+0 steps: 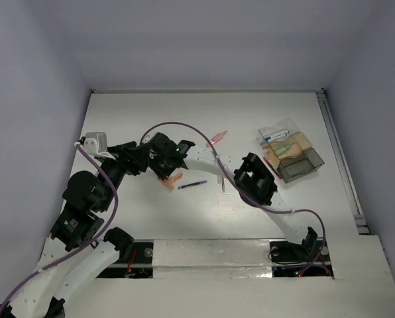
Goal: Sort the stationery into containers
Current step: Pick up the pen from the center of the board.
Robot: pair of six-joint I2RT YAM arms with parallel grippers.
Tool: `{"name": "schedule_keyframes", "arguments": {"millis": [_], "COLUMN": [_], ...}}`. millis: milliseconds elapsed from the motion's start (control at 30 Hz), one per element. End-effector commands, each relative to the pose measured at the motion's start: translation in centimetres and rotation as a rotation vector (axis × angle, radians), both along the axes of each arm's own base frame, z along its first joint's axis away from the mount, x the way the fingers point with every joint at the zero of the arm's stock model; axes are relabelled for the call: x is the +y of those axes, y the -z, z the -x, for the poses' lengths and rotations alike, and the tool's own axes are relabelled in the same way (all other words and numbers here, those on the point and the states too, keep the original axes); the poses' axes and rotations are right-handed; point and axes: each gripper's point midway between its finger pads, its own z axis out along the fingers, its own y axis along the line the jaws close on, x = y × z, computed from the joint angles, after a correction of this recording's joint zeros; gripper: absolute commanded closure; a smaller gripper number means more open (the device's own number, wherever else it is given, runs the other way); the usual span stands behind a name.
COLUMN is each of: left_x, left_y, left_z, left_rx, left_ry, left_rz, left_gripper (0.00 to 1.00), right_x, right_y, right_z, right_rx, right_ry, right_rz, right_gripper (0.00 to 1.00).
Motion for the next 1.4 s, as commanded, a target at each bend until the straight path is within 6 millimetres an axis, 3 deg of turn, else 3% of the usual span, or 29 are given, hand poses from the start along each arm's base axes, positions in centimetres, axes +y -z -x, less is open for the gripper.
{"name": "schedule_keyframes", "arguments": {"millis": [0,233,367,600,900,1033,1133,1367], "left_x": [0.4,0.3,0.4,0.3,0.2,0.2,0.3,0.3], "left_y": [-1.7,-1.2,-1.1,-0.9,-0.5,-0.4,-0.3,-0.3], "left_z": [0.3,0.2,0.2,0.0,-0.3,-0.4,-0.5,-0.6], "left_rx": [-0.056,-0.049,-0.049,-0.044,-0.037,-0.036,-0.034,-0.034], "left_ry": [-0.005,-0.004,-0.009,-0.009,-0.017,-0.018,-0.025,-0.028], "left_rz": [0.011,0.008,0.009,0.004,-0.002,-0.004,-0.008,-0.013], "left_gripper": [0.48,0.48,0.48,0.48,0.48,0.48,0.48,0.48], "right_x": [0.4,0.8,0.6,1.8,1.5,1.4,1.1,0.4], "right_y": [-0.9,0.1,0.2,-4.5,-5.7,-5.4,-3.9,-1.4], "right_z": [1.1,1.7,1.7,1.3,2.8,4.3,5.5,5.8], "right_rx": [-0.009,0.011,-0.011,-0.086,-0.056,0.0,0.028,0.062], "right_ry": [-0.03,-0.026,-0.016,-0.044,-0.113,-0.171,-0.237,-0.274], "right_rz": [0.033,0.045,0.058,-0.066,-0.09,-0.094,-0.043,0.035], "right_gripper": [0.52,0.59,0.58,0.54,0.51,0.51,0.51,0.45]}}
